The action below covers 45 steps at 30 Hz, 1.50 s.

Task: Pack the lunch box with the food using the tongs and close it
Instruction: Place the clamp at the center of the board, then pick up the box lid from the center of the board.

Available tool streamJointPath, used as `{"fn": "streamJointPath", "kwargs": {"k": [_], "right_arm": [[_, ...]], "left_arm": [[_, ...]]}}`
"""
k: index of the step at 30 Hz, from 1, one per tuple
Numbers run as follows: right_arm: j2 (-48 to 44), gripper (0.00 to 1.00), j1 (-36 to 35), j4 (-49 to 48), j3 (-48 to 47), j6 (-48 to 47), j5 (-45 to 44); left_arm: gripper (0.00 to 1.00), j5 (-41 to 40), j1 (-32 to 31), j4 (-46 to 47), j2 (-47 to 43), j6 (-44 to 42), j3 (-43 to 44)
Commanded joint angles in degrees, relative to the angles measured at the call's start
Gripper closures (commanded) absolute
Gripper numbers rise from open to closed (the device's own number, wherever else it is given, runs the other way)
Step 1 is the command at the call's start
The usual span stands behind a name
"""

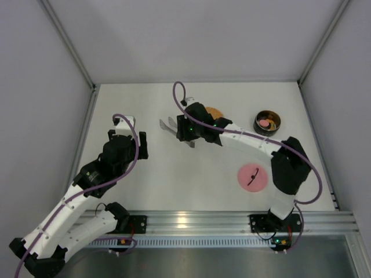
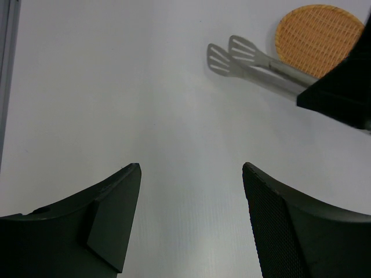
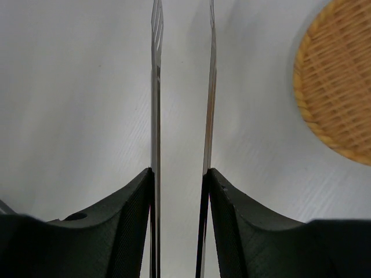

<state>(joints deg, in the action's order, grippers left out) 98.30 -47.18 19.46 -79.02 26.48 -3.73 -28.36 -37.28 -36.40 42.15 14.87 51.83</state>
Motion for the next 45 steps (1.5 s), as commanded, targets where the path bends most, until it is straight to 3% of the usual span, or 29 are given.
{"fn": "streamJointPath", "kwargs": {"k": [1,5,9,12,20,26,35,40,45], "right_arm": [[6.97,0.59,-2.47,-9.00,-6.21,1.82,3.29],[13.31,0.57,-4.23,-9.97,-9.30,2.35,3.29],[17.61,0.44,-6.26,-11.64,-10.36,2.26,3.38],[19.73,0.40,-6.70,-10.94,-12.29,2.26,5.04],[20.00,0.25,-6.52,-10.32,-12.12,0.33,4.08],[17.20,0.22,-6.26,-10.06,-9.84,-0.11,1.97],[-4.23,0.18,-1.60,-7.07,0.78,-3.27,-5.14],[-24.53,0.13,0.86,-9.00,15.26,-2.22,-11.02],[-40.78,0.06,1.03,-5.93,23.02,-1.61,-16.83]], "left_arm": [[0.24,-0.91,0.01,1.69,-0.75,-0.20,-0.59],[0.24,-0.73,0.10,1.86,-0.67,-0.20,-0.59],[0.24,-0.29,0.10,1.86,-0.32,-0.28,-0.68],[0.24,-0.29,0.10,1.77,-0.14,-0.20,-0.59],[0.24,-0.12,0.10,1.86,0.21,-0.28,-0.59],[0.24,-0.38,0.10,1.95,-0.32,-0.28,-0.68],[0.24,-0.21,0.10,2.04,-0.05,-0.37,-0.68],[0.24,-0.12,0.01,1.95,0.04,-0.28,-0.77],[0.24,0.32,0.10,2.04,0.21,-0.37,-0.68]]}}
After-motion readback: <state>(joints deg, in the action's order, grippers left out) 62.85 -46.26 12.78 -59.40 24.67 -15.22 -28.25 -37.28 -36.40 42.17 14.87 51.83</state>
